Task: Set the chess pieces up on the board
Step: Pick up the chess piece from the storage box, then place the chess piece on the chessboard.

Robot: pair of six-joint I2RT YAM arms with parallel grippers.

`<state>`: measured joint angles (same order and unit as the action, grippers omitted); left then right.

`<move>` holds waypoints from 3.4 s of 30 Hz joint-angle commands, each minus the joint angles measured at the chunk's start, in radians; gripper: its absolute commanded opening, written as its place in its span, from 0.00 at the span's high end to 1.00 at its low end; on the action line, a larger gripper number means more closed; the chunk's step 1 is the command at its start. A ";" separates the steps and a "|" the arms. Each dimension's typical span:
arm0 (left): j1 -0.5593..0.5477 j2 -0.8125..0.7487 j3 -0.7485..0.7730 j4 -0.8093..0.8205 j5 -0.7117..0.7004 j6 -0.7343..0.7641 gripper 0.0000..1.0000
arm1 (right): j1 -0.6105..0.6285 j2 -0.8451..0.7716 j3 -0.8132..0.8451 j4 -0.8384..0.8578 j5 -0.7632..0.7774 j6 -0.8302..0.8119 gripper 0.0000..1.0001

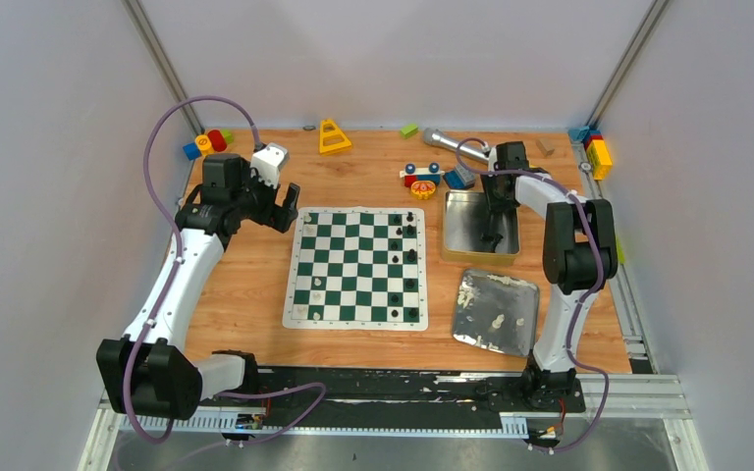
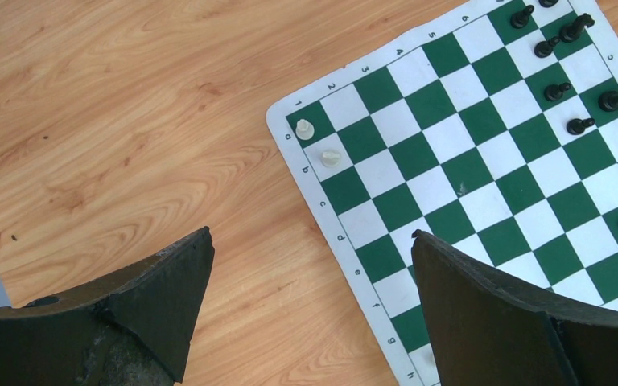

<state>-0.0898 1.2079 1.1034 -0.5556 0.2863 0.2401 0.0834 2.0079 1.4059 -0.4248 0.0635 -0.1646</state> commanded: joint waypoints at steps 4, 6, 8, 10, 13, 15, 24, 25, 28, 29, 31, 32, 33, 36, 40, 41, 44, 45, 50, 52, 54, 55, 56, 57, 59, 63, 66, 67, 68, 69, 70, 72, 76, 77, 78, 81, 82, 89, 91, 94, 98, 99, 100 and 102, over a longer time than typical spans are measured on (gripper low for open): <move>0.006 -0.026 0.000 0.039 0.018 -0.015 0.00 | -0.006 0.028 0.015 0.041 0.011 0.017 0.70; 0.006 -0.026 -0.001 0.039 0.017 -0.015 0.00 | -0.008 0.033 0.018 0.042 0.010 0.015 0.72; 0.006 -0.026 -0.002 0.040 0.020 -0.015 0.00 | -0.009 0.038 0.020 0.042 0.012 0.013 0.75; 0.006 -0.027 -0.001 0.040 0.019 -0.015 0.00 | -0.010 0.038 0.021 0.041 0.011 0.013 0.79; 0.006 -0.032 -0.003 0.037 0.020 -0.012 0.00 | -0.011 0.022 0.013 0.042 0.010 0.008 0.86; 0.007 -0.034 -0.002 0.037 0.028 -0.010 0.00 | -0.015 0.003 0.005 0.040 0.005 0.003 0.91; 0.007 -0.042 0.007 0.037 0.180 0.041 0.00 | -0.021 -0.203 -0.097 -0.004 -0.289 -0.128 1.00; 0.007 -0.041 0.009 0.036 0.219 0.046 0.00 | -0.020 -0.228 -0.101 -0.027 -0.343 -0.153 1.00; 0.007 -0.037 0.019 0.038 0.308 0.062 0.00 | -0.020 -0.310 -0.111 -0.111 -0.548 -0.217 1.00; 0.006 -0.036 0.023 0.043 0.362 0.065 0.00 | -0.017 -0.335 -0.111 -0.139 -0.627 -0.235 1.00; 0.003 -0.031 0.029 0.060 0.447 0.063 0.00 | -0.005 -0.380 -0.104 -0.197 -0.798 -0.282 1.00; 0.000 -0.026 0.031 0.067 0.496 0.062 0.00 | 0.010 -0.393 -0.091 -0.237 -0.874 -0.305 1.00; -0.014 -0.024 0.037 0.082 0.514 0.063 0.00 | 0.033 -0.402 -0.071 -0.293 -0.922 -0.322 1.00; -0.087 -0.013 0.054 0.092 0.581 0.120 0.03 | 0.134 -0.397 0.006 -0.420 -1.046 -0.366 1.00; -0.185 0.016 0.098 0.080 0.645 0.240 0.05 | 0.264 -0.350 0.098 -0.539 -1.162 -0.408 1.00; -0.201 0.025 0.114 0.075 0.655 0.258 0.06 | 0.293 -0.334 0.119 -0.564 -1.177 -0.420 1.00; -0.275 0.062 0.142 0.030 0.704 0.374 0.07 | 0.359 -0.281 0.189 -0.640 -1.229 -0.452 1.00; -0.289 0.076 0.150 0.015 0.713 0.433 0.07 | 0.375 -0.255 0.211 -0.667 -1.247 -0.463 1.00; -0.374 0.107 0.141 -0.025 0.729 0.569 0.10 | 0.415 -0.187 0.290 -0.763 -1.318 -0.507 1.00; -0.391 0.113 0.132 -0.024 0.730 0.592 0.11 | 0.416 -0.179 0.297 -0.766 -1.335 -0.507 1.00; -0.409 0.116 0.127 -0.028 0.725 0.614 0.13 | 0.415 -0.176 0.299 -0.769 -1.341 -0.509 1.00; -0.418 0.120 0.126 -0.032 0.720 0.630 0.14 | 0.416 -0.175 0.299 -0.769 -1.343 -0.509 1.00; -0.423 0.122 0.125 -0.039 0.718 0.638 0.15 | 0.415 -0.173 0.299 -0.769 -1.345 -0.507 1.00; -0.432 0.126 0.125 -0.042 0.708 0.650 0.17 | 0.415 -0.173 0.299 -0.769 -1.347 -0.507 1.00; -0.447 0.131 0.122 -0.050 0.692 0.667 0.21 | 0.415 -0.171 0.296 -0.769 -1.352 -0.506 1.00; -0.467 0.139 0.119 -0.048 0.680 0.681 0.29 | 0.416 -0.166 0.297 -0.769 -1.355 -0.502 1.00; -0.480 0.141 0.118 -0.043 0.675 0.680 0.36 | 0.415 -0.160 0.301 -0.770 -1.353 -0.497 0.99; -0.482 0.142 0.116 -0.042 0.671 0.681 0.38 | 0.415 -0.158 0.302 -0.770 -1.353 -0.496 0.99; -0.486 0.142 0.114 -0.041 0.668 0.684 0.40 | 0.414 -0.158 0.302 -0.770 -1.352 -0.495 0.99; -0.488 0.143 0.111 -0.041 0.664 0.686 0.41 | 0.415 -0.157 0.303 -0.770 -1.351 -0.494 0.99; -0.492 0.143 0.111 -0.041 0.659 0.688 0.43 | 0.415 -0.156 0.305 -0.769 -1.351 -0.494 0.99; -0.497 0.145 0.109 -0.042 0.654 0.692 0.45 | 0.415 -0.153 0.307 -0.771 -1.353 -0.492 0.99; -0.505 0.150 0.110 -0.054 0.642 0.710 0.48 | 0.415 -0.150 0.315 -0.774 -1.353 -0.489 0.99; -0.505 0.151 0.112 -0.058 0.640 0.714 0.48 | 0.415 -0.149 0.317 -0.775 -1.354 -0.488 0.99; -0.506 0.153 0.112 -0.060 0.637 0.718 0.49 | 0.415 -0.148 0.318 -0.776 -1.354 -0.487 0.99; -0.508 0.155 0.114 -0.059 0.631 0.722 0.51 | 0.415 -0.146 0.318 -0.778 -1.356 -0.487 0.99; -0.509 0.157 0.114 -0.059 0.629 0.722 0.52 | 0.415 -0.145 0.318 -0.779 -1.356 -0.487 0.99; -0.514 0.160 0.115 -0.061 0.619 0.724 0.63 | 0.415 -0.143 0.318 -0.781 -1.354 -0.487 0.99; -0.515 0.160 0.115 -0.061 0.619 0.724 0.65 | 0.415 -0.140 0.322 -0.781 -1.354 -0.487 0.99; -0.516 0.160 0.115 -0.065 0.618 0.723 0.68 | 0.415 -0.135 0.328 -0.783 -1.356 -0.487 0.99; -0.517 0.160 0.108 -0.073 0.615 0.724 0.78 | 0.415 -0.131 0.337 -0.783 -1.351 -0.480 0.96; -0.518 0.158 0.107 -0.073 0.613 0.722 0.85 | 0.414 -0.130 0.340 -0.783 -1.347 -0.475 0.92; -0.517 0.156 0.103 -0.073 0.610 0.716 0.92 | 0.414 -0.131 0.345 -0.782 -1.341 -0.469 0.89; -0.518 0.151 0.097 -0.063 0.596 0.685 1.00 | 0.409 -0.132 0.356 -0.780 -1.321 -0.451 0.79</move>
<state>-0.5999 1.3640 1.2144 -0.6205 0.8932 0.9485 0.4961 1.8729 1.7027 -1.2152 -1.2373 -0.6277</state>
